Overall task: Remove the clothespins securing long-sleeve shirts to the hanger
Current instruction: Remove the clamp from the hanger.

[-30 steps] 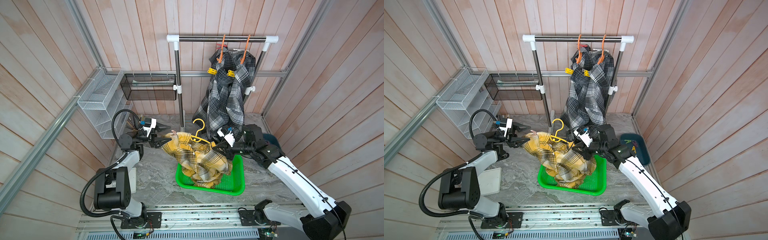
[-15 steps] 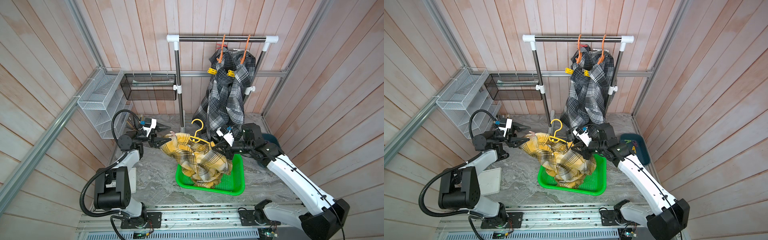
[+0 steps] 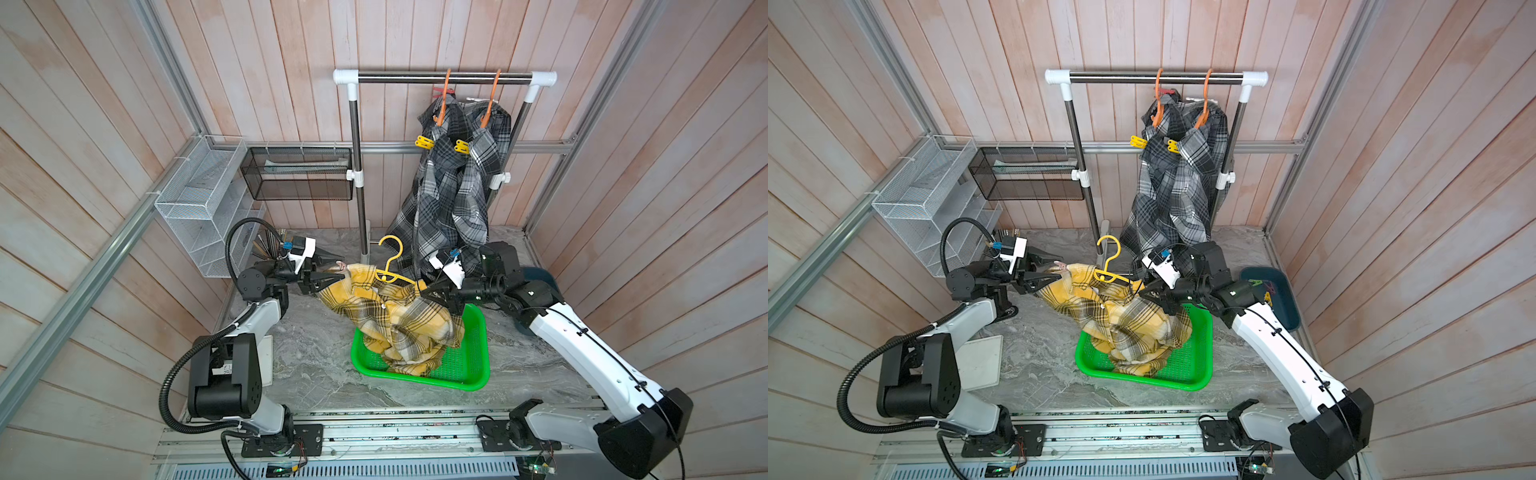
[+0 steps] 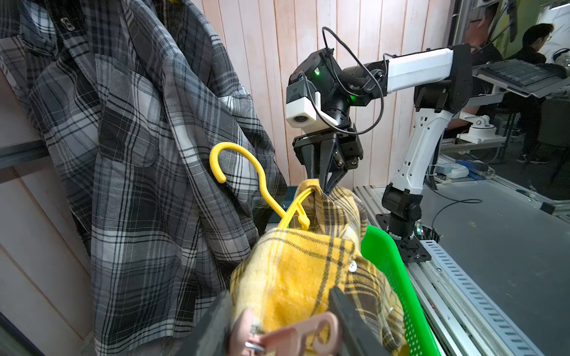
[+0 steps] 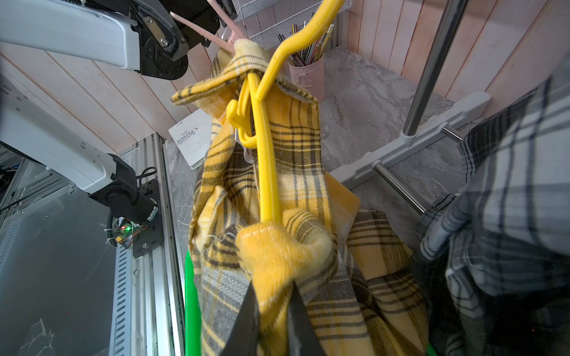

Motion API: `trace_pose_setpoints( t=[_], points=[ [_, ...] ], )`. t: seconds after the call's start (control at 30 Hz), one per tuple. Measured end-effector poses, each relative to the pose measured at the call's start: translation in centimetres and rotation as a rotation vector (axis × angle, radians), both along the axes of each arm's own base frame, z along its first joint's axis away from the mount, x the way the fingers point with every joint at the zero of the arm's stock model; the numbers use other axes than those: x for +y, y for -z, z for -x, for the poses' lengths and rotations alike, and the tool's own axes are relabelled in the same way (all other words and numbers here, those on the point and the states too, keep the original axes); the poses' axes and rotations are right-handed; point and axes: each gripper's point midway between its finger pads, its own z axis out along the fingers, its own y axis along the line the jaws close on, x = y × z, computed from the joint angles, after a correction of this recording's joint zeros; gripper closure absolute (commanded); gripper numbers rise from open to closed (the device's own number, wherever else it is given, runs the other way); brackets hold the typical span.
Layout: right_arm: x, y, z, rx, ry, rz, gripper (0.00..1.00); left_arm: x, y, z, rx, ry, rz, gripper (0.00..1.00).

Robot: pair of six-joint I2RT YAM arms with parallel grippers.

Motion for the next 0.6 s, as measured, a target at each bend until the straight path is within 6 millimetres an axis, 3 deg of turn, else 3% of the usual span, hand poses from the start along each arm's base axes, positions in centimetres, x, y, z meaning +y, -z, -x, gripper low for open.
trace_pose_setpoints(
  t=[0.17,0.47,0.6],
  points=[
    [0.06,0.05,-0.03,0.006,-0.002,0.005,1.0,0.0,0.02,-0.01,-0.008,0.001,-0.001,0.59],
    [0.17,-0.27,-0.23,0.002,-0.007,0.011,1.0,0.0,0.03,-0.01,-0.015,0.001,-0.002,0.55],
    [0.21,-0.35,-0.3,-0.001,-0.009,0.011,1.0,0.0,0.02,-0.03,-0.018,0.0,-0.001,0.64]
  ],
)
